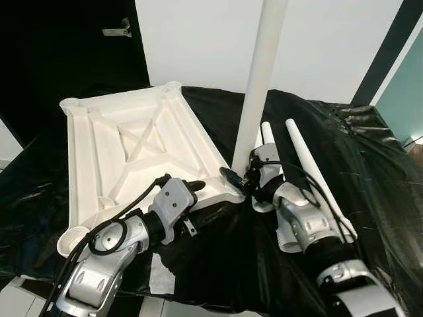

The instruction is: Building children table

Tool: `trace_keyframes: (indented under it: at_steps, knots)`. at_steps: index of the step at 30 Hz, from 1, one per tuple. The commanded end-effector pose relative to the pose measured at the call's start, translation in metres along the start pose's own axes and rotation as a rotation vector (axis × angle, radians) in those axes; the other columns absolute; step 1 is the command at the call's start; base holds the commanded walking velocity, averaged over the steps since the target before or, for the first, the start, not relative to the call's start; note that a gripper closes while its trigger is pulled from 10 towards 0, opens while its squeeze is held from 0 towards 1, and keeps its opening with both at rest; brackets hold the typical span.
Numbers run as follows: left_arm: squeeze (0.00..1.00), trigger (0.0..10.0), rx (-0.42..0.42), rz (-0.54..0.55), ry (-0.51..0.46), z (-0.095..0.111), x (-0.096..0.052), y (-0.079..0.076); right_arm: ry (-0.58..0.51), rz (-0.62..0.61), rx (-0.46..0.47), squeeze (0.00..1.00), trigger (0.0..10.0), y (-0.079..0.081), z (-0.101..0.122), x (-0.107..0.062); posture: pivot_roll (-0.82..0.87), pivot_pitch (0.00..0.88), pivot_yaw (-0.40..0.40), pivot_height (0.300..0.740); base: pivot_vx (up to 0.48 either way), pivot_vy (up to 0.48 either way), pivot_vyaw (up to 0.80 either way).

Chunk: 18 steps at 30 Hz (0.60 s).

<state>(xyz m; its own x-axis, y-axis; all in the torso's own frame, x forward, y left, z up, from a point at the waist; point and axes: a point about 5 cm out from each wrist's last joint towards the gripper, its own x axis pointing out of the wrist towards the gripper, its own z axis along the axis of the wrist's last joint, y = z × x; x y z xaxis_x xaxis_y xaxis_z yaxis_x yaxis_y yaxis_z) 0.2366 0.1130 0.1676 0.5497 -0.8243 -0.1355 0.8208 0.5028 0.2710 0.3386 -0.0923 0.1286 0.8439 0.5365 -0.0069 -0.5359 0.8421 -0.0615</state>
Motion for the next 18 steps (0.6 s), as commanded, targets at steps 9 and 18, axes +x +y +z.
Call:
trace_keyframes:
  at_steps: [9,18]
  knots:
    - [0.0,10.0,0.011,0.005,0.024,-0.004,0.003,0.001,0.027,-0.338,0.129,0.0,0.0,0.017,-0.014,-0.003,0.09,0.0,-0.056,0.74,0.0,0.0,0.0]
    - [0.0,10.0,0.013,0.014,0.042,-0.009,0.0,0.002,0.006,-0.341,0.145,0.0,10.0,0.026,-0.009,-0.002,0.09,0.0,-0.053,0.74,0.0,0.0,0.0]
